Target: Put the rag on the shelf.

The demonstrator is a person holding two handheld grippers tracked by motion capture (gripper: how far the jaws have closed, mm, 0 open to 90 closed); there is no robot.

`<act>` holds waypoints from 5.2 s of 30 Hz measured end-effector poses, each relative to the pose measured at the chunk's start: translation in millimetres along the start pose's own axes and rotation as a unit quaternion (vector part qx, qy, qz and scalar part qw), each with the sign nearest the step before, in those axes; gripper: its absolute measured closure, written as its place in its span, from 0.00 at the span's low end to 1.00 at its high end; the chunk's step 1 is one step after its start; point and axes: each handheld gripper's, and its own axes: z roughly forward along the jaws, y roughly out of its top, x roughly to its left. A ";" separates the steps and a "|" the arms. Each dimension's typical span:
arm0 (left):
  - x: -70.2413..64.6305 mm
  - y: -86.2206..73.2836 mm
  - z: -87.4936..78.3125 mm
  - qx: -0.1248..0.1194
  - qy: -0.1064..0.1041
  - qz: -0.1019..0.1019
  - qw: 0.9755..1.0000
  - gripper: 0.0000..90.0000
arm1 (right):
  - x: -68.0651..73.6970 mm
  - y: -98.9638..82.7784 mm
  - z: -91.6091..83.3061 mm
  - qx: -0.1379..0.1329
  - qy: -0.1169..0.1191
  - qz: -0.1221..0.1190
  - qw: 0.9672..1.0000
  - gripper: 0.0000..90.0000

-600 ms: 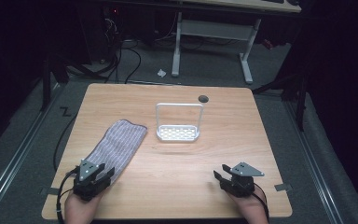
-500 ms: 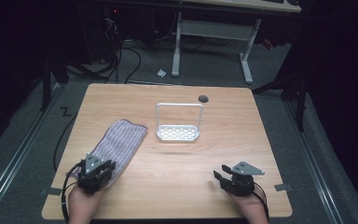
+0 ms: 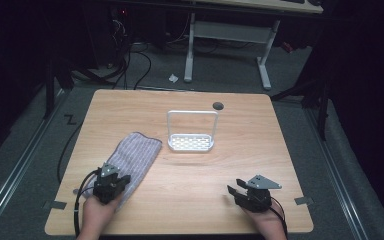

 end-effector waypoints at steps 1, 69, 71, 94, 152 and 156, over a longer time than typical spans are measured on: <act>-5.7 -3.1 -1.9 0.002 -0.007 0.001 1.000 1.00 | 0.8 0.1 0.2 0.000 0.000 -0.002 1.000 0.60; -109.1 24.5 29.8 0.007 -0.134 0.114 0.984 0.84 | 46.7 44.8 38.8 0.017 0.035 -0.031 0.999 0.70; -111.8 30.2 42.5 -0.003 -0.131 0.113 0.985 0.84 | 57.1 39.4 37.8 0.028 0.042 -0.037 0.998 0.63; -149.8 18.5 47.5 0.033 -0.194 0.120 0.973 0.72 | 24.1 8.7 12.0 0.050 -0.033 -0.039 0.997 0.85; -129.0 36.4 41.8 -0.128 -0.112 0.046 0.984 0.90 | 50.5 30.2 20.2 -0.056 -0.001 -0.033 0.998 0.92; -132.5 35.4 32.8 -0.153 -0.096 0.058 0.982 0.90 | 57.9 32.2 14.9 -0.084 -0.018 -0.055 0.995 0.92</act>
